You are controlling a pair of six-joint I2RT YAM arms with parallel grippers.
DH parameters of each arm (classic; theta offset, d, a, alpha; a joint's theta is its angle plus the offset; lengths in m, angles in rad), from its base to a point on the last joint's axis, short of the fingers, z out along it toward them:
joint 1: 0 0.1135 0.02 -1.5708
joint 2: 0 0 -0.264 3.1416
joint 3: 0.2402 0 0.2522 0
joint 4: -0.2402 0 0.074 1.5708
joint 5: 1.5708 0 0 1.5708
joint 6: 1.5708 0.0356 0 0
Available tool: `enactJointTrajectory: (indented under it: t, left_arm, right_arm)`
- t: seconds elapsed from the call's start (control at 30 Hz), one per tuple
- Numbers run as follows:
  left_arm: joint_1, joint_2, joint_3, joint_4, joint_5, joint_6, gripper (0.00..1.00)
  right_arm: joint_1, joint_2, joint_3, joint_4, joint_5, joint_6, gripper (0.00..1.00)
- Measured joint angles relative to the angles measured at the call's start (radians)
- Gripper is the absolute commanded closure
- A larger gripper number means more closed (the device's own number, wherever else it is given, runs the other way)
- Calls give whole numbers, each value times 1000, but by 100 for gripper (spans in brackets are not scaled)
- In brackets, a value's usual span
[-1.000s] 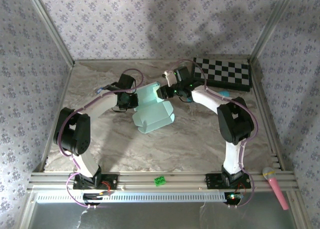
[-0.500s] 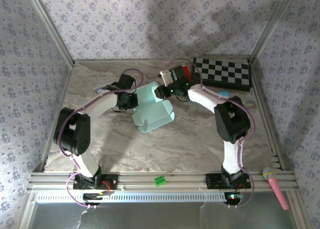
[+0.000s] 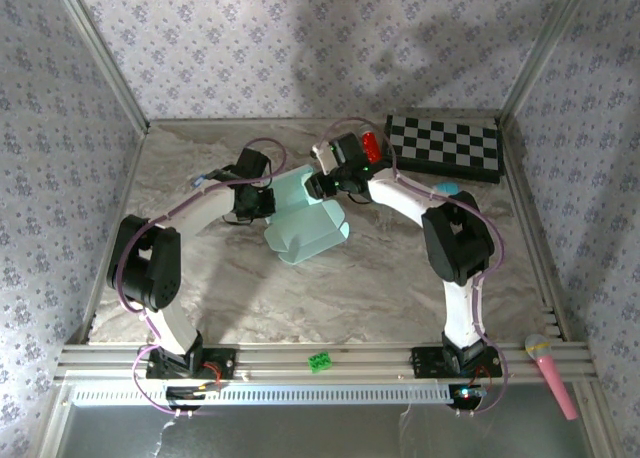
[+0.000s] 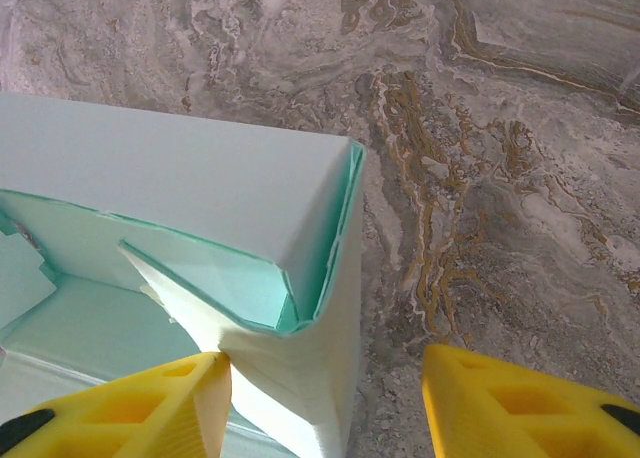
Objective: Fold the paper box
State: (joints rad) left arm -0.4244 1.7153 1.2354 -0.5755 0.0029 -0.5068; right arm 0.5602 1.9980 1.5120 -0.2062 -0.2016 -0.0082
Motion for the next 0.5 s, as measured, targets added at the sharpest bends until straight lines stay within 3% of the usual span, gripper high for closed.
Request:
enactJointTrajectory:
  t: [0.2,0.5]
  left_arm:
    - [0,0,0,-1,0,0,100]
    - [0,0,0,2,8,2,100]
  right_arm:
    - [0,2,0,0,-19,-1,37]
    - [0,17,0,11,-68,0,44]
